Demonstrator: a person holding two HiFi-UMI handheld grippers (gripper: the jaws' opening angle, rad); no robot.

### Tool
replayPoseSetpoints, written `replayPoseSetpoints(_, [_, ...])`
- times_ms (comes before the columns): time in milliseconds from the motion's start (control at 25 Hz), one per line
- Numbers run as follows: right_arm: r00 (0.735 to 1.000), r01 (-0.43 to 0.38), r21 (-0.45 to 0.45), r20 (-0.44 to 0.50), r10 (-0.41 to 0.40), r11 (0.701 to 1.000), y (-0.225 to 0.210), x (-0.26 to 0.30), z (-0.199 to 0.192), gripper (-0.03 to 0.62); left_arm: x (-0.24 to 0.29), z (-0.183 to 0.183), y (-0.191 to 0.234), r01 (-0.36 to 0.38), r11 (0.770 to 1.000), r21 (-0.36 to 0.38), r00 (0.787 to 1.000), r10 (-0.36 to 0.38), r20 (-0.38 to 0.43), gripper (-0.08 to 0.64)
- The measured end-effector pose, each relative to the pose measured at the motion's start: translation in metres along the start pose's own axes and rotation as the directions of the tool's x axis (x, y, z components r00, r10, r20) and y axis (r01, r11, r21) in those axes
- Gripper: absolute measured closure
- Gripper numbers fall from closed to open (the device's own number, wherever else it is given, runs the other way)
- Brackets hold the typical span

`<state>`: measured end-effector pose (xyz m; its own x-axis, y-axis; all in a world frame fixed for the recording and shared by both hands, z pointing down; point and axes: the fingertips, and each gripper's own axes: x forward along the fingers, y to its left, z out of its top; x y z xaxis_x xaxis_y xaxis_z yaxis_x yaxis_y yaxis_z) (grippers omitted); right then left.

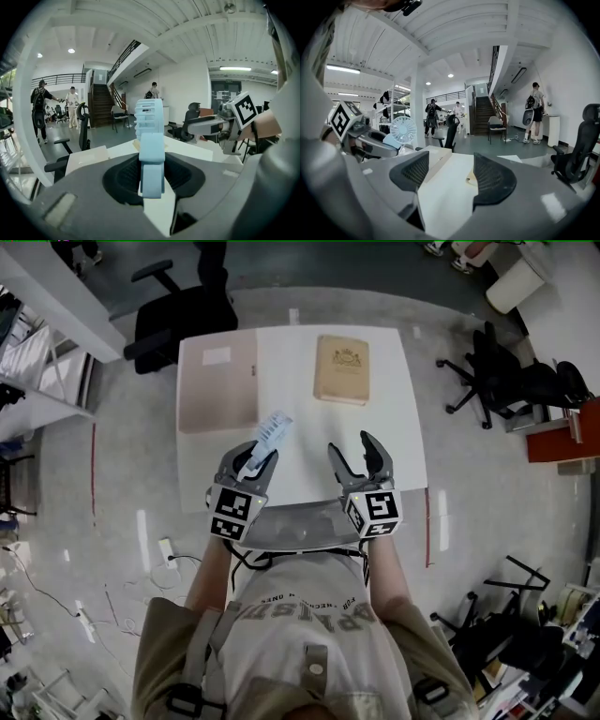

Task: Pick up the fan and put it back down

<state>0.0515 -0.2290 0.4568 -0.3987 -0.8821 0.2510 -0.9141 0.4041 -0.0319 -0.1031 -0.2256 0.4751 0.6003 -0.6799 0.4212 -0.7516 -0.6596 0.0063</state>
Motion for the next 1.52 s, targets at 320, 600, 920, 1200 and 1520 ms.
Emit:
replayPoseSetpoints(320, [0.972,-0.219,-0.038,-0.098,0.214,0.975,0.011,0.007,-0.021,0.299,0.016,-0.025,-0.022,0.073,0.995,0.071,0.991,-0.064,-0.119,0.431])
replayPoseSetpoints(600, [0.882,-0.450,-0.065,-0.189,0.432,0.891,0.028,0.003,-0.031,0.299,0.030,-0.048,-0.054,0.177,0.973,0.148,0.963,-0.141,-0.228,0.431])
replayPoseSetpoints(920, [0.749,-0.640,-0.148,-0.339,0.569,0.754,0.048,-0.003,-0.058,0.287,0.042,-0.075,-0.092,0.354,0.919,0.171,0.890,-0.276,-0.362,0.431])
replayPoseSetpoints(1200, [0.610,-0.757,-0.114,-0.473,0.635,0.643,0.065,-0.011,-0.100,0.272,0.041,-0.102,-0.111,0.500,0.848,0.175,0.808,-0.383,-0.448,0.431])
replayPoseSetpoints(1520, [0.535,-0.795,-0.044,-0.520,0.666,0.604,0.078,-0.017,-0.122,0.288,0.037,-0.120,-0.123,0.632,0.769,0.094,0.706,-0.522,-0.479,0.431])
